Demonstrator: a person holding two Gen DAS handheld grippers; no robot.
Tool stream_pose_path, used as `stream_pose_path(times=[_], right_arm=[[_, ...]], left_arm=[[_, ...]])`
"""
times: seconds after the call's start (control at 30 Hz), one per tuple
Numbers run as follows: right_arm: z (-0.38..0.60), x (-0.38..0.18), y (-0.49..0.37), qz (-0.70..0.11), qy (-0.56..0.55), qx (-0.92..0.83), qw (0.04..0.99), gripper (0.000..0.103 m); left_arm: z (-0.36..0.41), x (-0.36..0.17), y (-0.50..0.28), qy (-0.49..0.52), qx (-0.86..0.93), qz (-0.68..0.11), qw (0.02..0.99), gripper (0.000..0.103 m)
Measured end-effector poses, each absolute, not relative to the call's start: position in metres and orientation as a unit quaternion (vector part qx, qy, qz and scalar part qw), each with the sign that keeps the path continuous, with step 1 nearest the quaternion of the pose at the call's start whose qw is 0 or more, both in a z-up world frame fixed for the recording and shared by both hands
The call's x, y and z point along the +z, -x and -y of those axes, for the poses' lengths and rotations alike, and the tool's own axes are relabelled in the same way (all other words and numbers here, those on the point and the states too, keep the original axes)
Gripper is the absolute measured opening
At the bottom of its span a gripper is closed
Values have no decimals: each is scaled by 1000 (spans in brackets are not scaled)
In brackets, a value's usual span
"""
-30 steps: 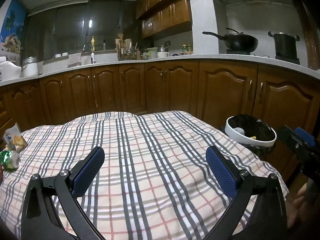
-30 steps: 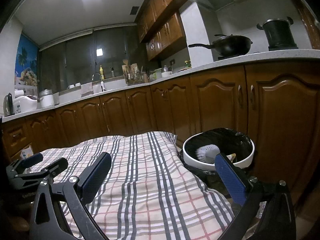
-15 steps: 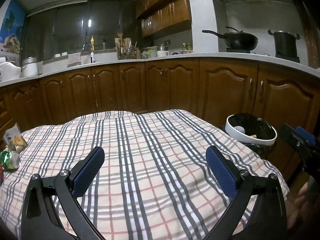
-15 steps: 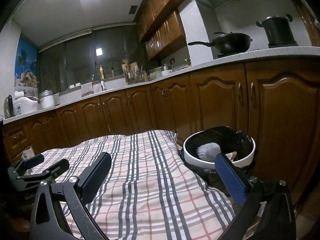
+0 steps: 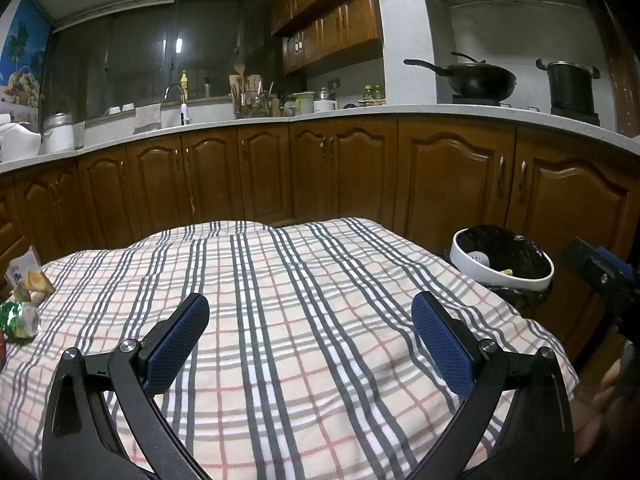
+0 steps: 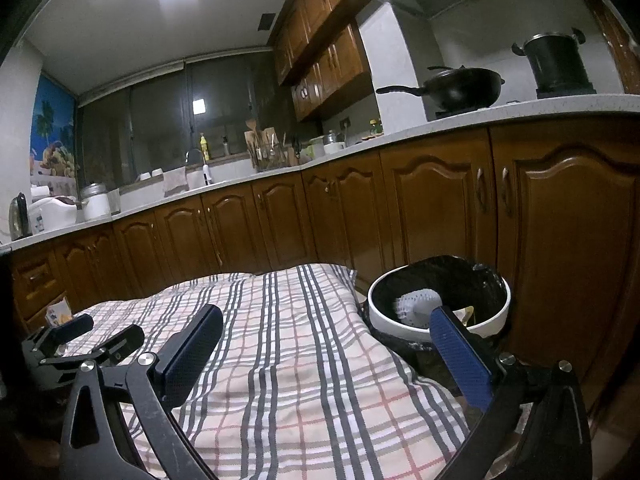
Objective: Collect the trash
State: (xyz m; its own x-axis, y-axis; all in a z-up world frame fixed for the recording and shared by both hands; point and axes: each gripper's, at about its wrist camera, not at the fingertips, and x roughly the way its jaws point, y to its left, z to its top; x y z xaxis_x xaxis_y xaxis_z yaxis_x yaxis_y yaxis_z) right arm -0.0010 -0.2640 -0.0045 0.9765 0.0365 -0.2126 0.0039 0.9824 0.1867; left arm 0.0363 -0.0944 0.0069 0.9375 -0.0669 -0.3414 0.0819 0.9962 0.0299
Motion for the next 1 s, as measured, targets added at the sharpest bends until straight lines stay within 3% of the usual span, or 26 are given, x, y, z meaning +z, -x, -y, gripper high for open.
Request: stream_pose_path(times=[1.0], right_arm=[[259, -2, 3, -106, -95, 9, 990, 103]], left_arm=[[94, 7, -38, -22, -40, -175, 984, 103]])
